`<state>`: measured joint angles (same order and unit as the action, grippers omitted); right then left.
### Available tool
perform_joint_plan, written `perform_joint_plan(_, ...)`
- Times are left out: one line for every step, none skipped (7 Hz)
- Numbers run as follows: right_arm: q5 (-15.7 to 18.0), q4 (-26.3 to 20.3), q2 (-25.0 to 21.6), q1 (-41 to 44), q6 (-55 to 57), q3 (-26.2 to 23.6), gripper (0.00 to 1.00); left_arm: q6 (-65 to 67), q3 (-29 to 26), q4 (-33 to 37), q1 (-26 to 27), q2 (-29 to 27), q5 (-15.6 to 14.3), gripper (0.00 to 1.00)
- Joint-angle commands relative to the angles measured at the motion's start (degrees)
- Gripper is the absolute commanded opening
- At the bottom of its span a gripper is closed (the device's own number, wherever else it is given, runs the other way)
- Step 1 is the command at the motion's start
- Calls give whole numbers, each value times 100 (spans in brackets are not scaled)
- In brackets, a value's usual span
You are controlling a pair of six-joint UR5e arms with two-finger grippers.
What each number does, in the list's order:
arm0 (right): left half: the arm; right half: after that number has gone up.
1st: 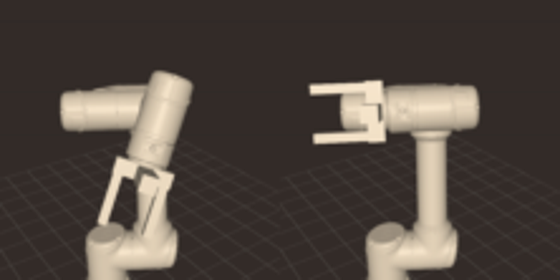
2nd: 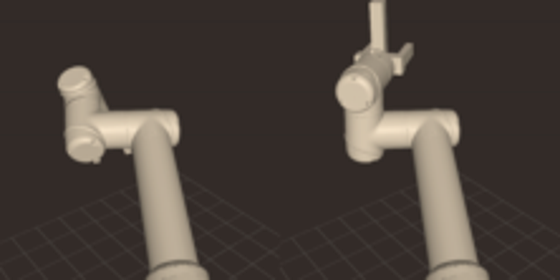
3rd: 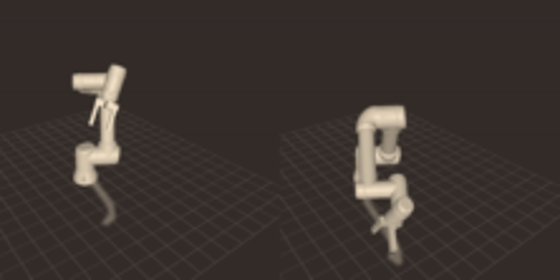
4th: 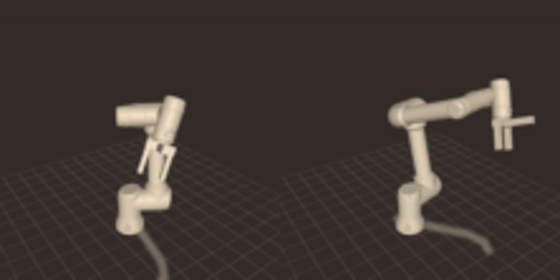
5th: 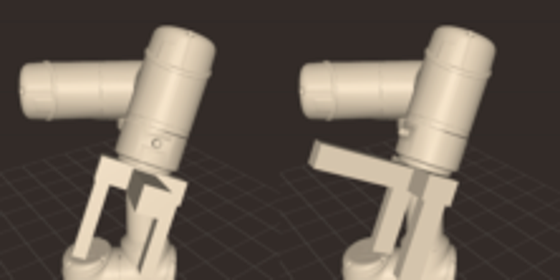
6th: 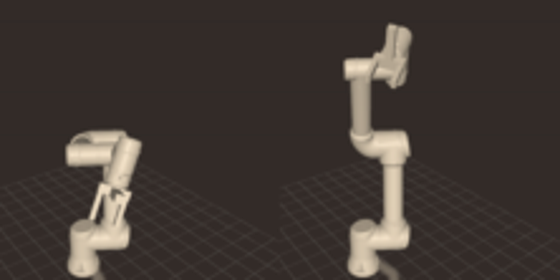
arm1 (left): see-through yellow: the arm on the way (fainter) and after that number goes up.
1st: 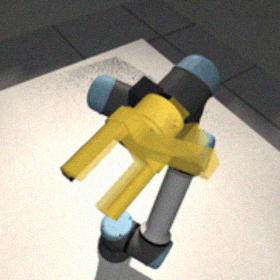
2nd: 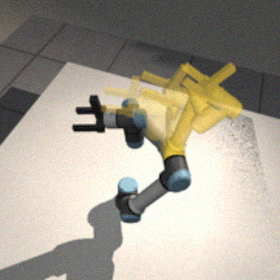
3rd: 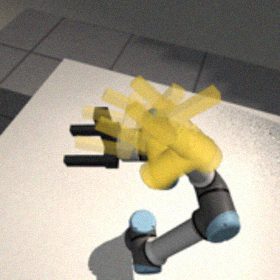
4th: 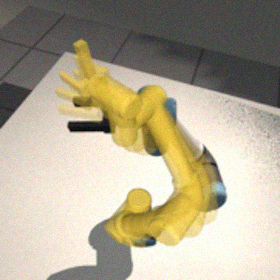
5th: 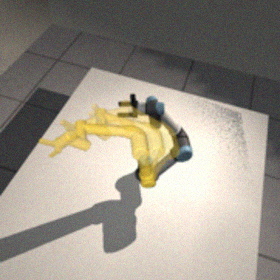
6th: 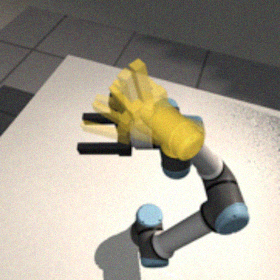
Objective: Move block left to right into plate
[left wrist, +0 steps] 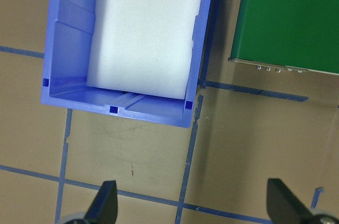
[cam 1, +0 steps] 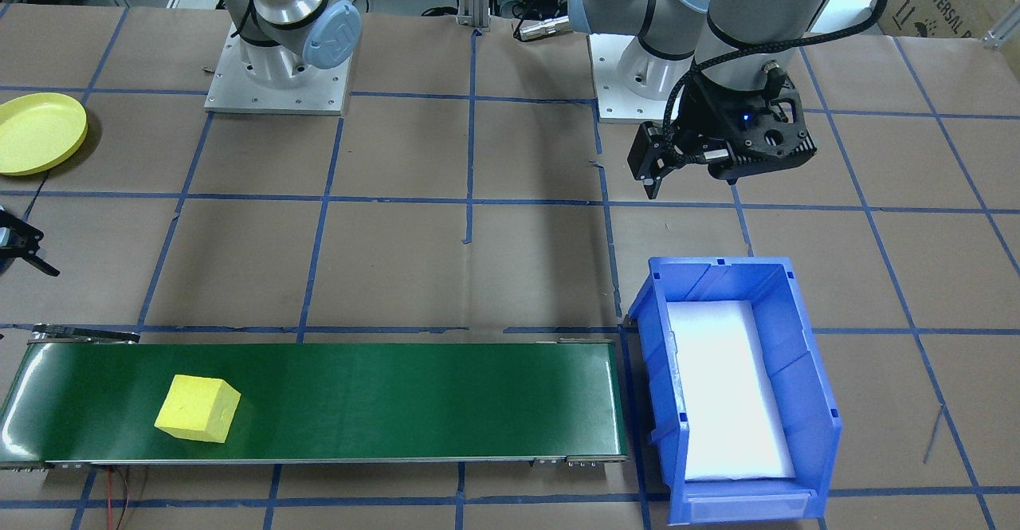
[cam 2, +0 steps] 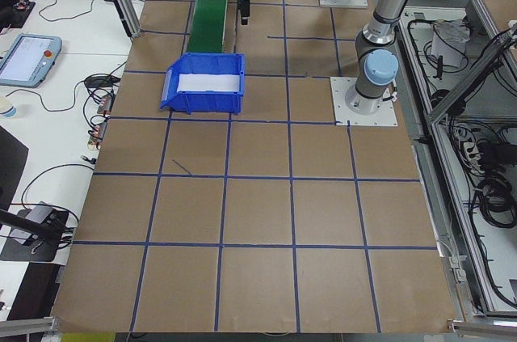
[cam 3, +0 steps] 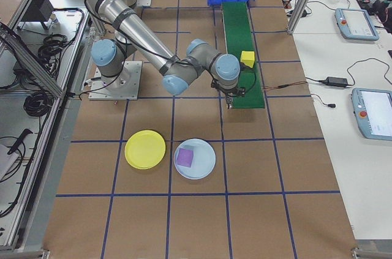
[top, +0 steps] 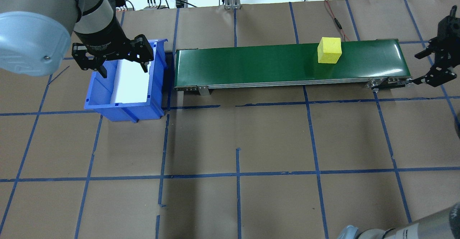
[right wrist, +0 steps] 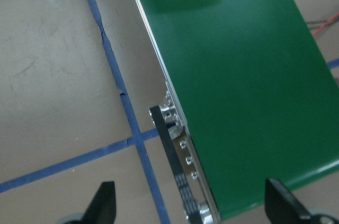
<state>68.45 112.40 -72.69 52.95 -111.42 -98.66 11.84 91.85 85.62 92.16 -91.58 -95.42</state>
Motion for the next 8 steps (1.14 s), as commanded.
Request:
perform_joint_plan(-575, -7, 141, 102, -756, 5, 100, -6, -1, -1, -5, -1, -3, 100)
perform_joint_plan(-831, 10, 237, 110, -967, 5, 100, -6, -1, -1, -5, -1, -3, 100)
perform_joint_plan(-886, 62, 342, 189, -1012, 13, 100, -6, -1, -1, -5, -1, -3, 100)
perform_joint_plan(-886, 97, 413, 216, -1083, 109, 100, -6, -1, -1, -5, -1, -3, 100)
perform_joint_plan(-886, 202, 536, 294, -1101, 328, 100, -6, -1, -1, -5, -1, -3, 100)
perform_joint_plan(-886, 221, 667, 373, -1118, 391, 100, -6, -1, -1, -5, -1, -3, 100)
perform_joint_plan(-895, 447, 860, 383, -1353, 409, 100, -6, -1, 8, -5, -1, -3, 100)
perform_joint_plan(-1086, 519, 1036, 383, -1608, 426, 100, -6, -1, -1, -14, -1, -3, 100)
